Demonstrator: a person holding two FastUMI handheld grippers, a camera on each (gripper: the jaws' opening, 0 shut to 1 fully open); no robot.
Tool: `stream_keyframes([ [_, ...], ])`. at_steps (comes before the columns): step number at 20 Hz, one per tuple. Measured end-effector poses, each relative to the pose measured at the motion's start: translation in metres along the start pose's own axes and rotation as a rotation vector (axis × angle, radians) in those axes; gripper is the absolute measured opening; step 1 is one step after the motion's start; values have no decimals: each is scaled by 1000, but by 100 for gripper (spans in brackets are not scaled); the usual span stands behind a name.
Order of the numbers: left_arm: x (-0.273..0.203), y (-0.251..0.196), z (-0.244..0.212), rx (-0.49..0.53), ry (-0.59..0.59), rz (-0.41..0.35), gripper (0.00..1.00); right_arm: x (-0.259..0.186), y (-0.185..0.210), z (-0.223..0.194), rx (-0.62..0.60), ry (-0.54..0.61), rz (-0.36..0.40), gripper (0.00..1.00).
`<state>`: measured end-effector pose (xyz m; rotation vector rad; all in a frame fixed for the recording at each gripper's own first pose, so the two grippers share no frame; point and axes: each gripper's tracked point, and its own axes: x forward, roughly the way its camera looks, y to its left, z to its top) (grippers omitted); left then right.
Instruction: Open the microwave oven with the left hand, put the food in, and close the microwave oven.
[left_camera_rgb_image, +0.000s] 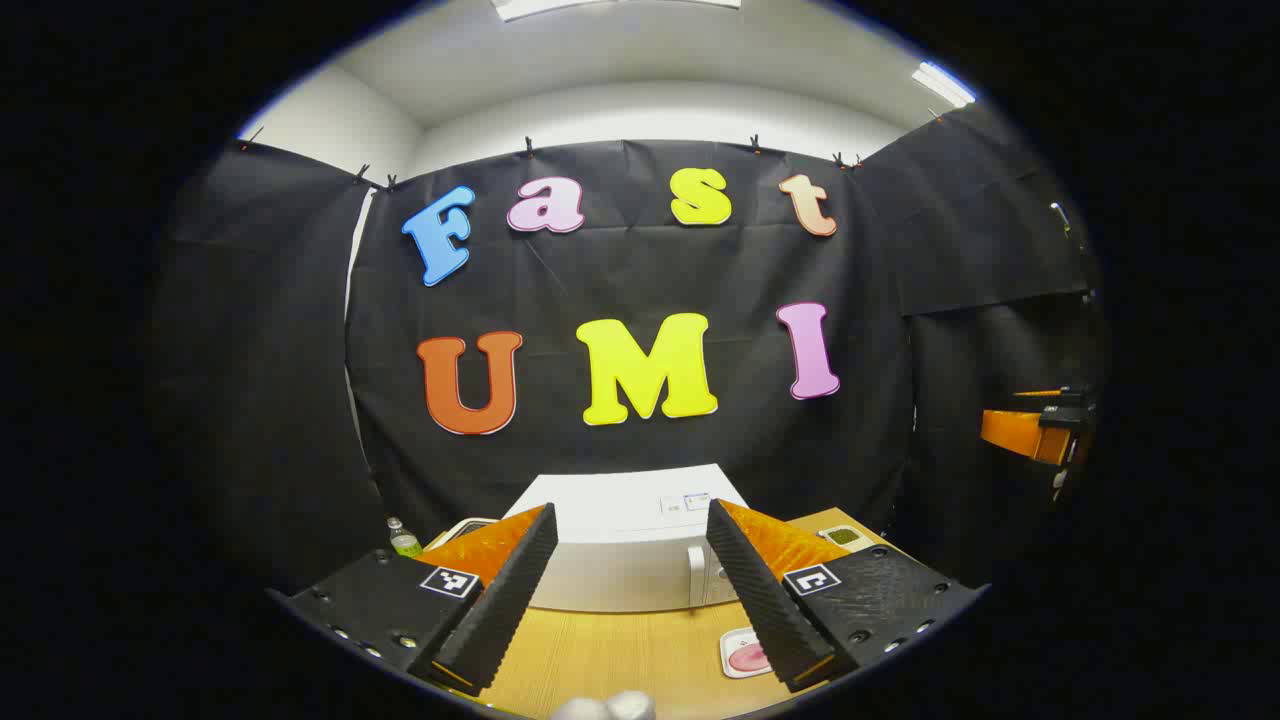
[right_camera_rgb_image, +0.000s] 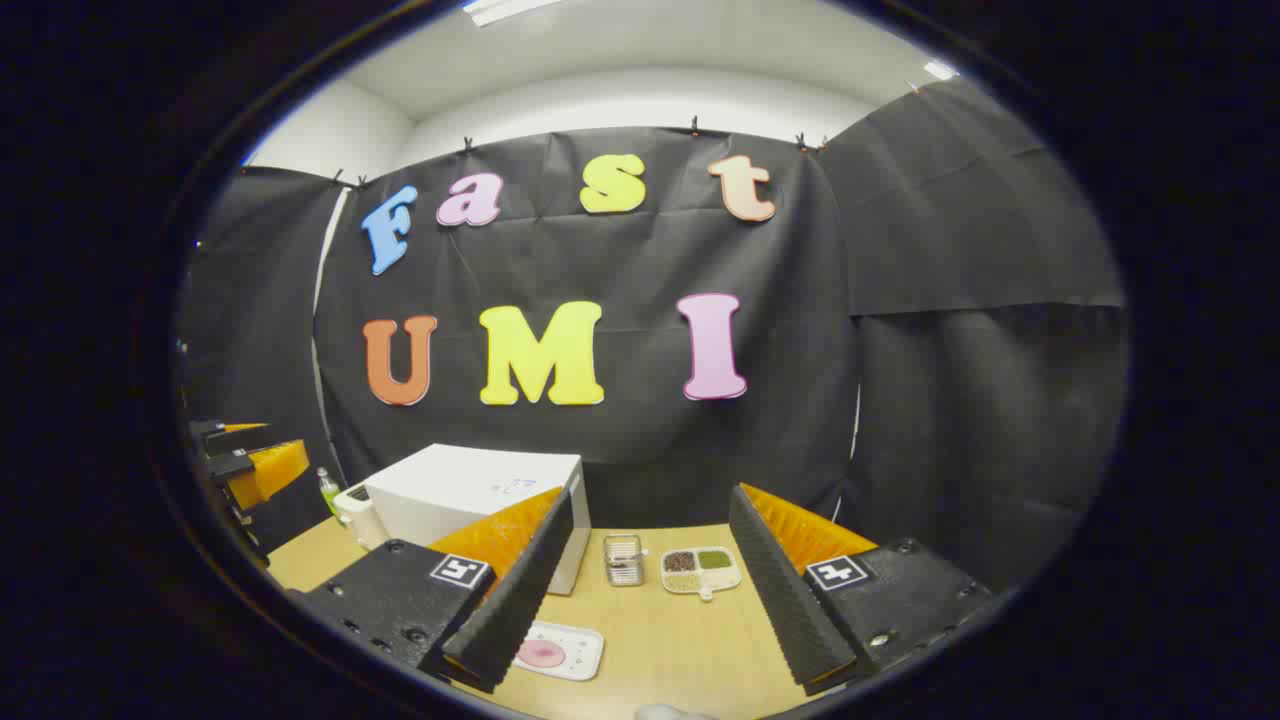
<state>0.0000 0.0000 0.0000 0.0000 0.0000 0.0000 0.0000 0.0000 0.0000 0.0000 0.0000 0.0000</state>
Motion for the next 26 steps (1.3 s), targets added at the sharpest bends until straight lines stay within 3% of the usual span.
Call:
stream_keyframes([
  [16, 28, 18, -30, -20, 35, 45, 95, 27, 13, -12, 21, 33, 19, 100],
  [23, 66, -7, -88, -83, 29, -33, 95, 17, 1, -7, -1, 34, -30, 100],
  [26, 91, -30, -127, -62, 54, -80, 94, 5, -13, -4, -28, 50, -82, 100],
])
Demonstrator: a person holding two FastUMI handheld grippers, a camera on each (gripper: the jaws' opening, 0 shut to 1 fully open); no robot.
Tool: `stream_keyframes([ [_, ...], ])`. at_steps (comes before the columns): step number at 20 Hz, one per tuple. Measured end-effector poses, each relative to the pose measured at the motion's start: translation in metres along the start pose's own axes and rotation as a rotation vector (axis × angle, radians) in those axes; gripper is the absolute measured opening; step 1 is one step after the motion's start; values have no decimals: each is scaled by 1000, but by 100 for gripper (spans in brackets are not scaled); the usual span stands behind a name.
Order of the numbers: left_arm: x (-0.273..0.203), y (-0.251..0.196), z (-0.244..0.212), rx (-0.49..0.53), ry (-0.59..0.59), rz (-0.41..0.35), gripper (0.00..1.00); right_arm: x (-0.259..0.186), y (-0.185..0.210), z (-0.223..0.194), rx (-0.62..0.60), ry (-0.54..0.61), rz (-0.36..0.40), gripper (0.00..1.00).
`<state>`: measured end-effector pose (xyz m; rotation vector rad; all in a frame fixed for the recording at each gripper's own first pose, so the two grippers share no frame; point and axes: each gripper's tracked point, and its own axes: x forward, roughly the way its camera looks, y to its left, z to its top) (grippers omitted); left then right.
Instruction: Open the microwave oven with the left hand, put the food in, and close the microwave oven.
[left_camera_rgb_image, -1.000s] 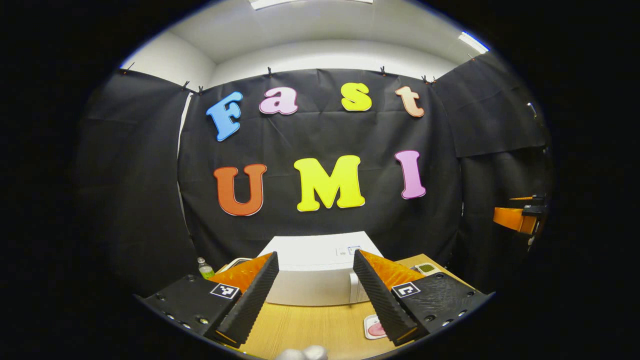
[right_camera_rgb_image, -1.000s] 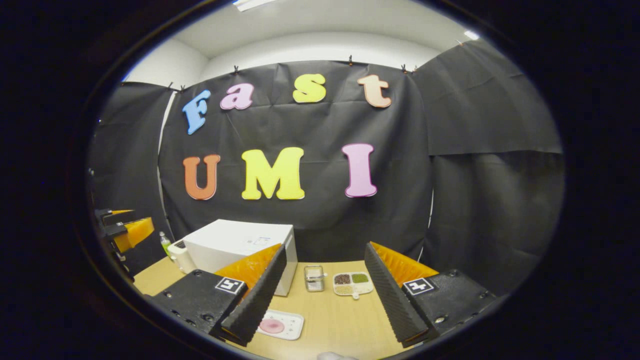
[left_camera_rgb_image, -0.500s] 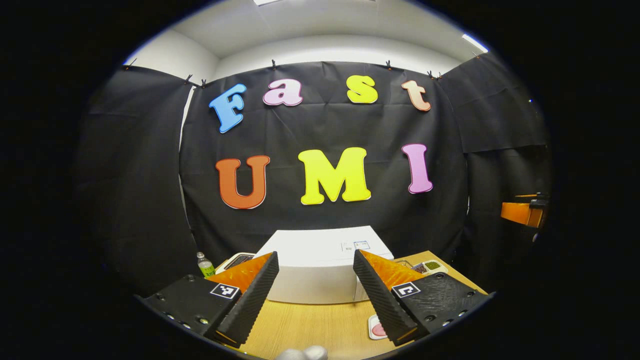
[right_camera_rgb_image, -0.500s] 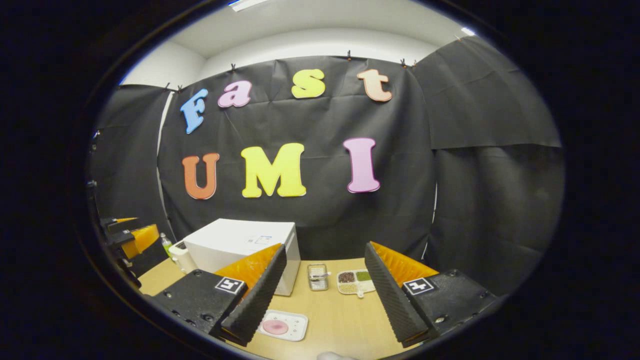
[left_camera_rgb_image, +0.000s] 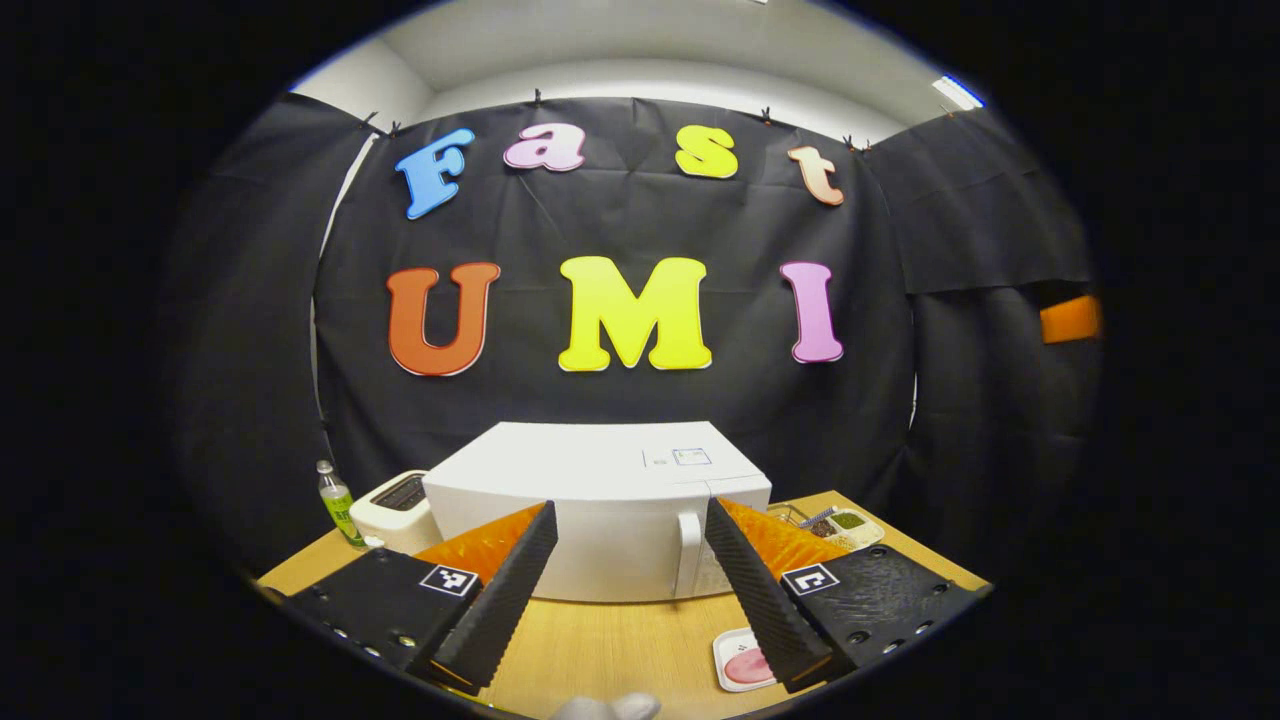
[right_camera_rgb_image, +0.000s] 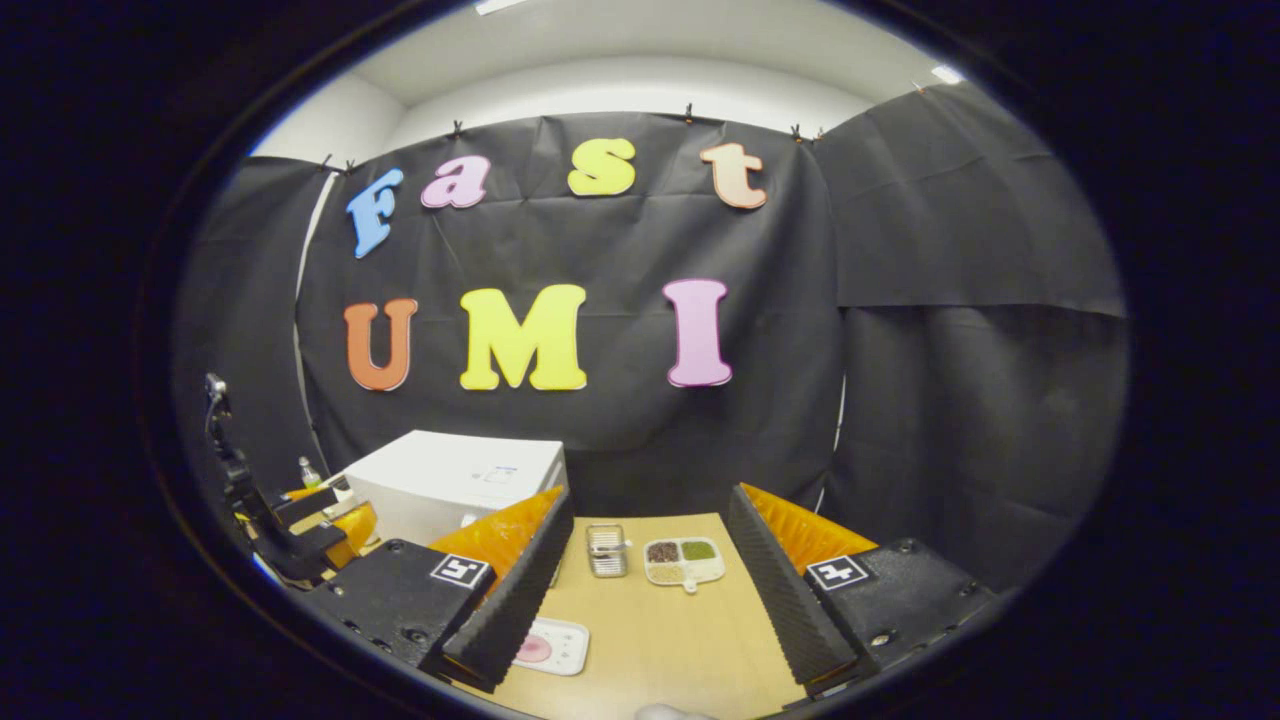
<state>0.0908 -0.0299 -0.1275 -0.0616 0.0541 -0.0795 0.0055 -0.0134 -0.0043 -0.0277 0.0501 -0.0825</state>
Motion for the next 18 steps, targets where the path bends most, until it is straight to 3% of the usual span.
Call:
stream_keyframes([
  [2, 21, -14, -28, 7, 26, -34, 95, -6, -7, 3, -14, 7, -27, 100],
  [7, 82, -29, -80, 12, 98, -34, 95, -22, -25, 6, -57, 47, -93, 100],
  [15, 144, -50, -109, 33, 129, -26, 95, -37, -51, 7, -92, 92, -179, 100],
  [17, 151, -50, -114, 34, 143, -17, 89, -38, -54, 7, -87, 90, -187, 100],
  [18, 151, -47, -114, 42, 147, 7, 81, -38, -55, 7, -82, 89, -190, 100],
])
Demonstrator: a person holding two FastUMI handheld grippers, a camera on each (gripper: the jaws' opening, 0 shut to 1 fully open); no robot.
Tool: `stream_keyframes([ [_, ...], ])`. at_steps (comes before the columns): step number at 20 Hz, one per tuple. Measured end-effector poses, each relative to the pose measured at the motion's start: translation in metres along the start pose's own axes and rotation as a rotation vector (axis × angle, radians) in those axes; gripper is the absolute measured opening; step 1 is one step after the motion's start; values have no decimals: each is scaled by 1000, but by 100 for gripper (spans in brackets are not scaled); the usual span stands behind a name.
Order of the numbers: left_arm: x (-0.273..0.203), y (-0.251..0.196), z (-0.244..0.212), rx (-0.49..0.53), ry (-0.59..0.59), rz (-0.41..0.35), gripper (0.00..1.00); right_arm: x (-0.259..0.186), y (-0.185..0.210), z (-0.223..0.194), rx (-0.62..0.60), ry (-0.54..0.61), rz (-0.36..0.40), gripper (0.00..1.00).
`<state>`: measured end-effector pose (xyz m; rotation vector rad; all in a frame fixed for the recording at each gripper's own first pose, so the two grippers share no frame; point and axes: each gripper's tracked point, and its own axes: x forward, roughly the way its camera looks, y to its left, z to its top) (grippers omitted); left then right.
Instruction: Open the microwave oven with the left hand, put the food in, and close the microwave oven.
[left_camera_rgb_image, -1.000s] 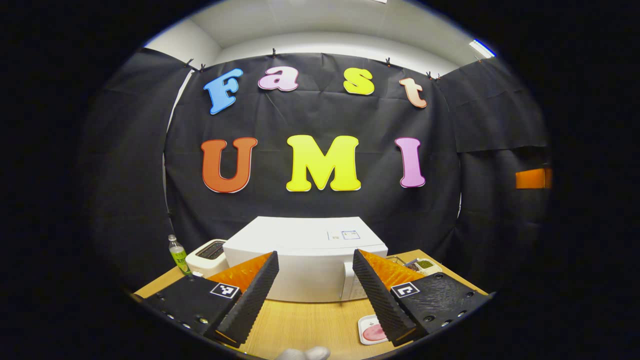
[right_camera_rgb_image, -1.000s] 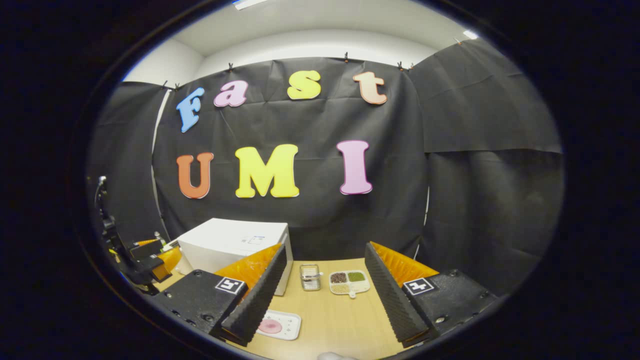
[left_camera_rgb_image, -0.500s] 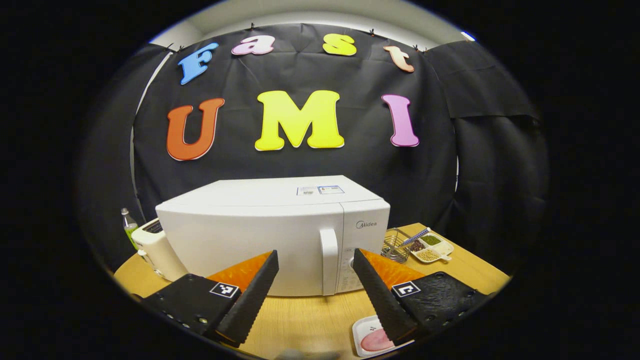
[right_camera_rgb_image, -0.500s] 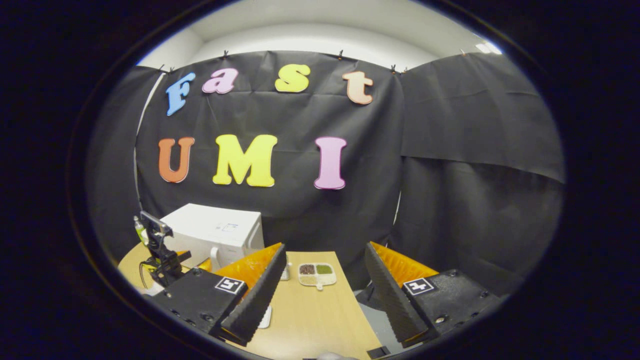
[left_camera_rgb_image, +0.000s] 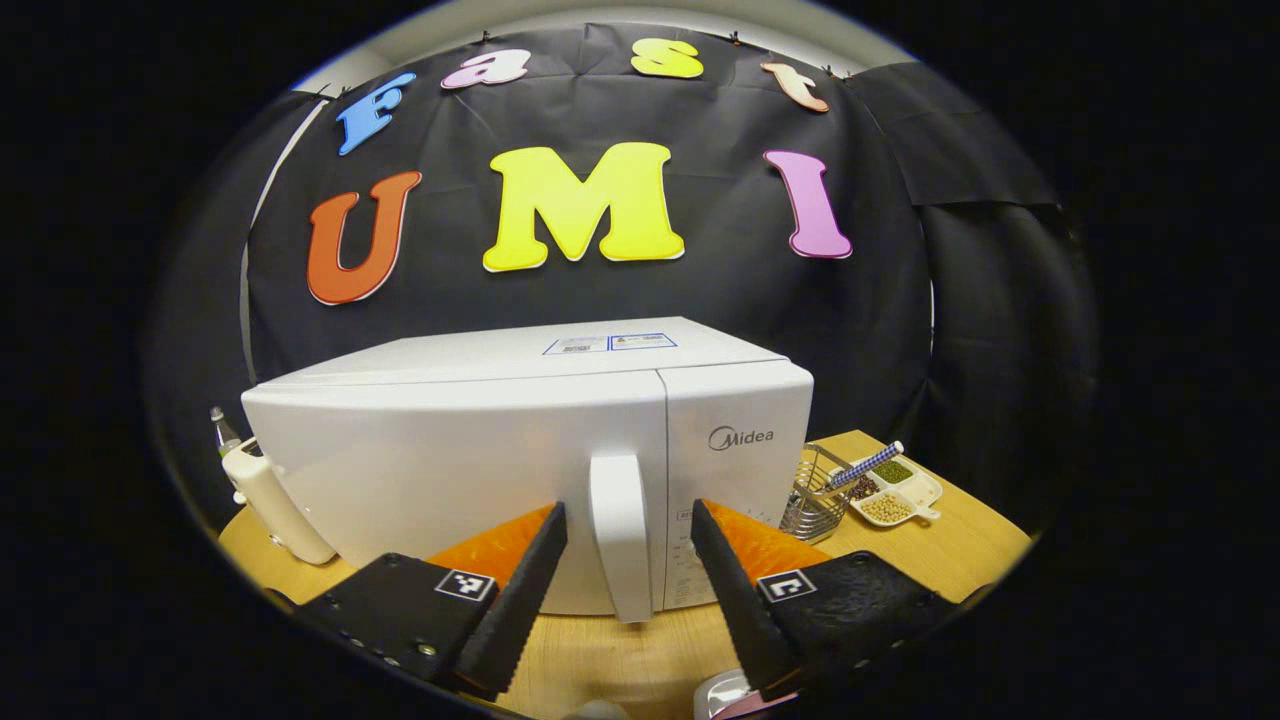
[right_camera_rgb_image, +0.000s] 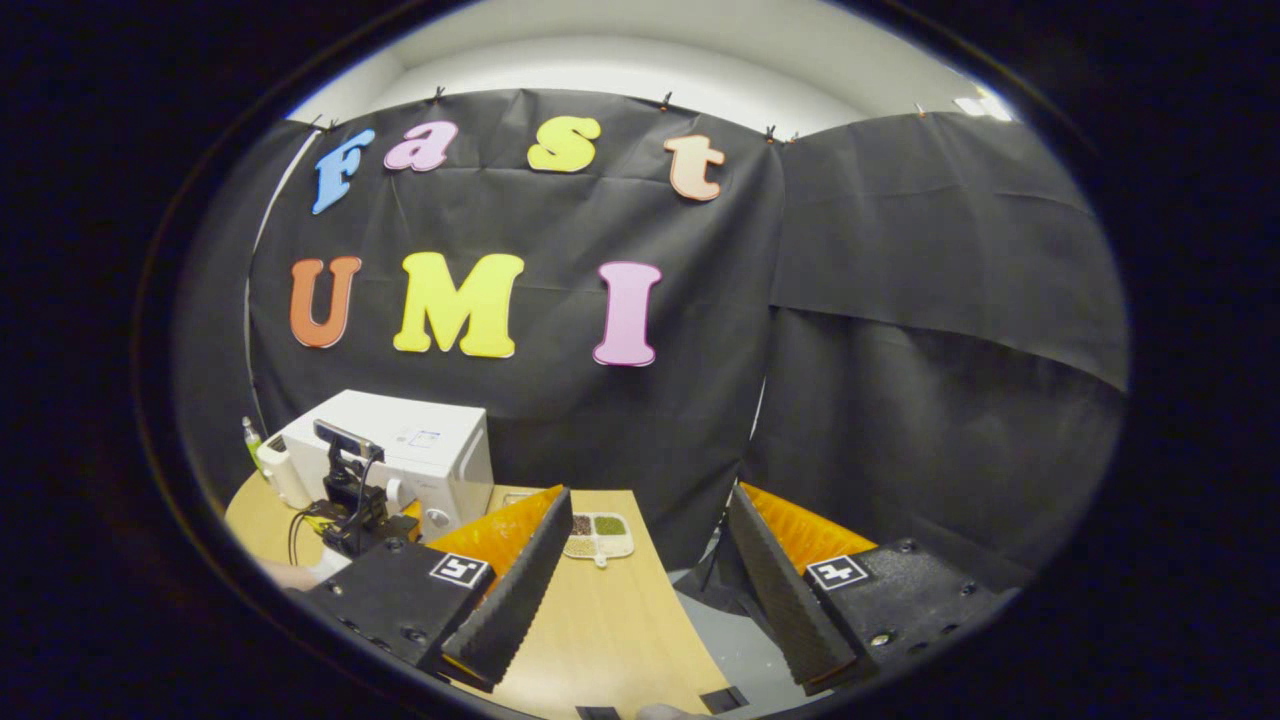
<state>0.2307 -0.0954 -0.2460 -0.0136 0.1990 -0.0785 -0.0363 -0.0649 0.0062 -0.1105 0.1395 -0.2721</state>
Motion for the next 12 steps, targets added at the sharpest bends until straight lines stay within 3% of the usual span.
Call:
stream_keyframes([
  [1, 3, 7, 0, 9, -3, 28, 75, 1, 0, -2, 8, 2, 1, 100],
  [2, 3, 2, -3, -18, 2, 8, 63, 0, 1, -4, 18, 6, 1, 100],
  [3, 10, -5, -9, -59, 27, -38, 48, -1, 1, -5, 28, 10, 4, 100],
  [4, 4, -4, -19, -116, 65, -40, 21, -1, 2, -7, 33, 15, 7, 100],
  [5, 1, -4, -12, -118, 49, -44, 29, -2, 2, -9, 40, 17, 5, 100],
  [7, 1, -4, -10, -77, 45, -45, 20, -6, 4, -8, 50, 12, 7, 96],
  [8, 2, -3, -11, -62, 46, -54, 16, -8, 5, -8, 53, 10, 11, 100],
  [9, 0, -3, -13, -75, 44, -62, 16, -9, 7, -8, 54, 9, 15, 96],
  [10, 0, -4, -12, -80, 47, -71, 12, -11, 8, -9, 56, 11, 19, 100],
  [12, -3, -3, -13, -135, 74, -89, 11, -18, 7, -8, 62, 5, 18, 96],
])
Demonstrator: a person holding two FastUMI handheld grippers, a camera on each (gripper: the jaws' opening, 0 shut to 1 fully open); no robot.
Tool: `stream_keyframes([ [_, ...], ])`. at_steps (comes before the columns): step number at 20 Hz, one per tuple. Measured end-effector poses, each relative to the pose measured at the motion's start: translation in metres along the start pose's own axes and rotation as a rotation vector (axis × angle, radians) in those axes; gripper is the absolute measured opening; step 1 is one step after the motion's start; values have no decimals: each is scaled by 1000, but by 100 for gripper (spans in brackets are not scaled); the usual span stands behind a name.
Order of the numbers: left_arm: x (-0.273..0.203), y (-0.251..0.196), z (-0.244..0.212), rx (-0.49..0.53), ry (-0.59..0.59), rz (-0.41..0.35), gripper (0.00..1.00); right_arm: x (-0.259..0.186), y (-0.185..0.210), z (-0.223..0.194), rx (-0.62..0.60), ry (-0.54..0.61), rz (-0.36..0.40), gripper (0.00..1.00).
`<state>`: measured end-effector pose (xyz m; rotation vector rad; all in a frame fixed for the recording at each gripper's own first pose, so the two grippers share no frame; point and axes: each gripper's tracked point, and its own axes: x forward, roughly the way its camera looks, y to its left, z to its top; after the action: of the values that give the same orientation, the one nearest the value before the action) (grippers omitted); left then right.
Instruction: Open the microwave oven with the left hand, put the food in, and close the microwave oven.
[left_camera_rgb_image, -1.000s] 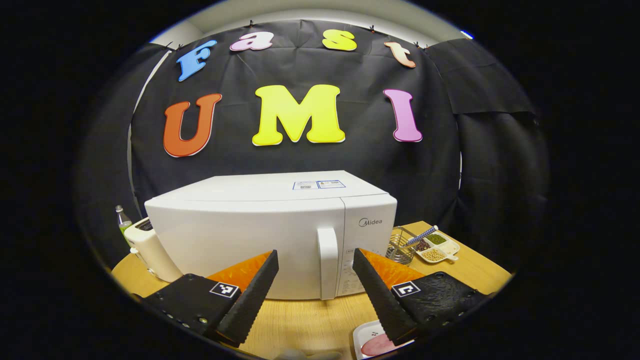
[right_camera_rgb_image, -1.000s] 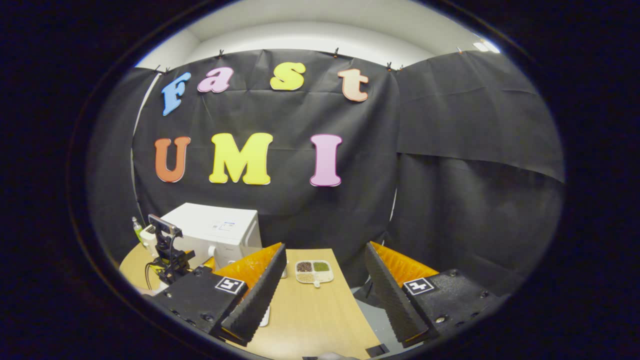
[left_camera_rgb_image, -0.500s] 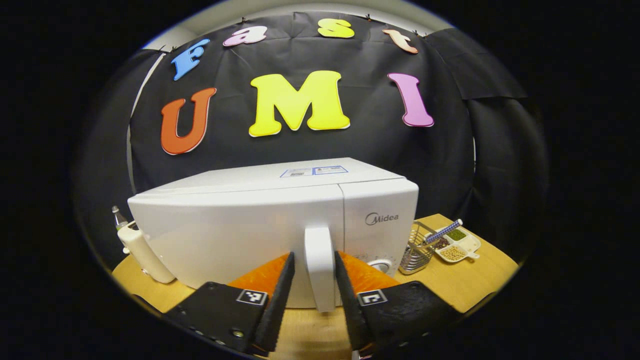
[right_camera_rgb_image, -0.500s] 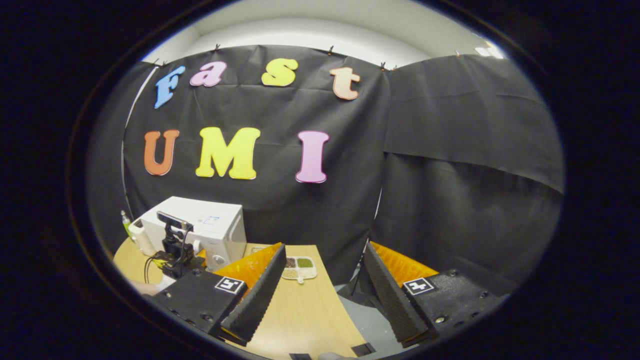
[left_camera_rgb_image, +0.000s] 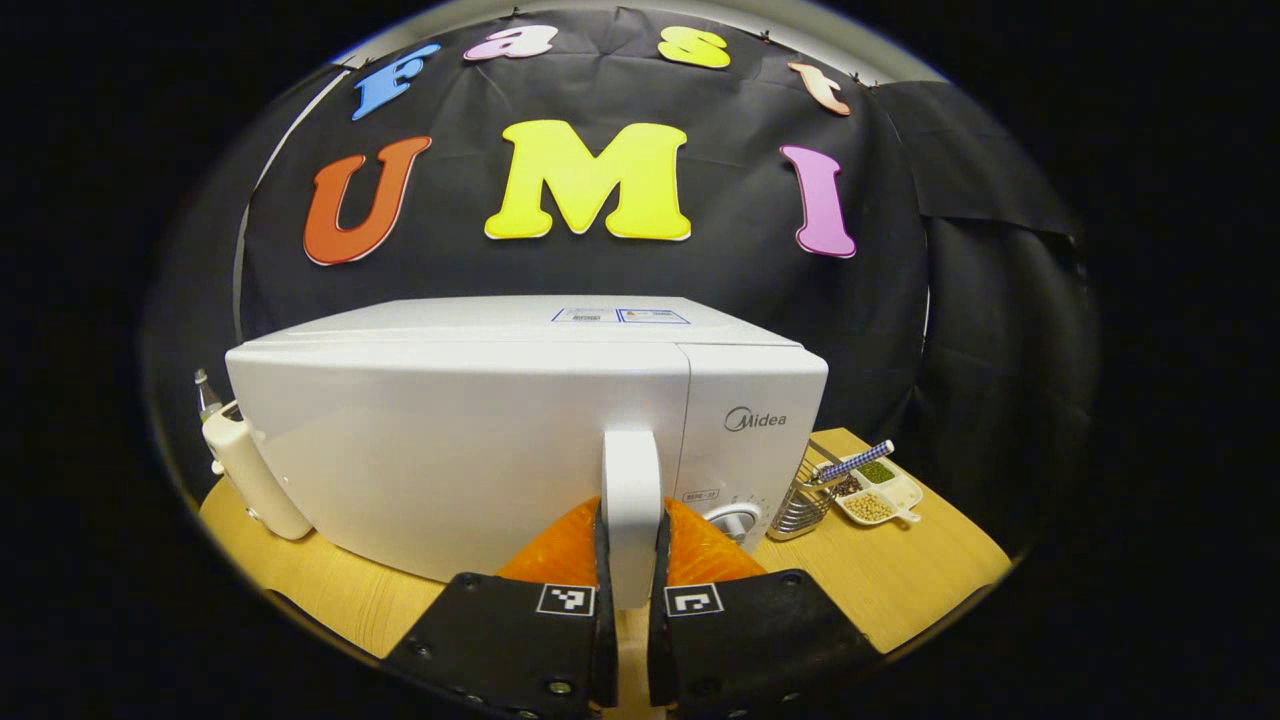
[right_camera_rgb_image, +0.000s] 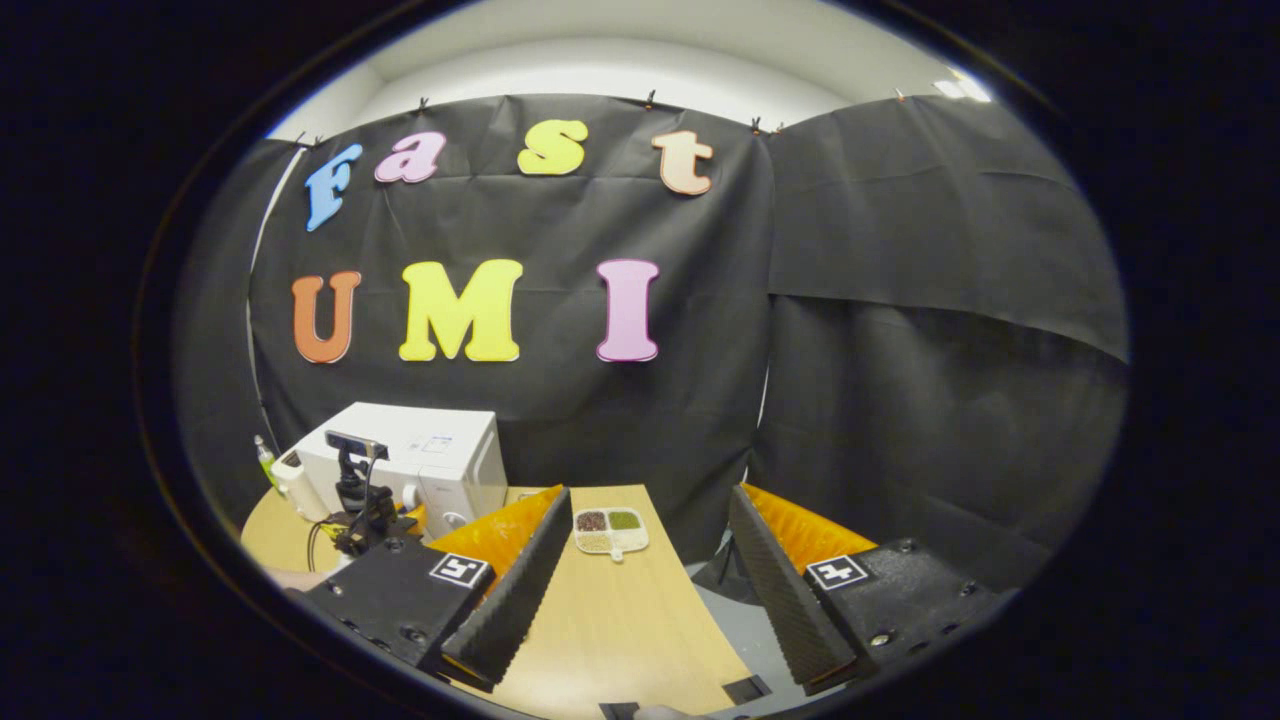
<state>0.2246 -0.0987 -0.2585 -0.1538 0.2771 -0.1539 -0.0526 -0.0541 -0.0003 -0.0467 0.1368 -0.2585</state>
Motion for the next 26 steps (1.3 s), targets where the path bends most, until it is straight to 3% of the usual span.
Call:
stream_keyframes([
  [1, -6, -1, -1, -15, 7, -2, 11, -2, -1, 1, -2, -3, -3, 96],
  [2, -15, -1, 1, 21, -3, -3, 11, -5, -2, 2, -7, -8, -7, 100],
  [5, -49, 4, -12, 115, -29, -15, 11, -9, 2, 1, -19, -16, 0, 100],
  [7, -73, 10, -20, 108, -18, -33, 11, -8, 10, 1, -37, -21, 20, 100],
  [13, -135, 37, -37, 131, -10, -44, 11, 5, 68, -6, -56, -14, 161, 100],
  [17, -166, 61, -44, 132, 3, 29, 10, 7, 107, -17, -54, 3, 257, 100],
  [18, -172, 67, -46, 134, 11, 50, 19, 6, 113, -19, -58, 5, 275, 100],
  [19, -177, 71, -46, 125, 15, 64, 19, 4, 118, -20, -61, 6, 289, 100],
  [20, -182, 77, -49, 116, 24, 81, 11, 2, 121, -21, -64, 5, 301, 100],
  [22, -195, 88, -51, 119, 28, 117, 13, 0, 124, -21, -68, -3, 313, 96],
  [23, -203, 98, -52, 133, 23, 160, 15, -1, 125, -23, -74, -3, 317, 96],
  [25, -212, 115, -50, 168, 13, 209, 31, -4, 122, -24, -77, -8, 317, 100],
  [26, -216, 121, -46, 161, 0, 220, 58, -7, 122, -24, -74, -11, 322, 100],
])
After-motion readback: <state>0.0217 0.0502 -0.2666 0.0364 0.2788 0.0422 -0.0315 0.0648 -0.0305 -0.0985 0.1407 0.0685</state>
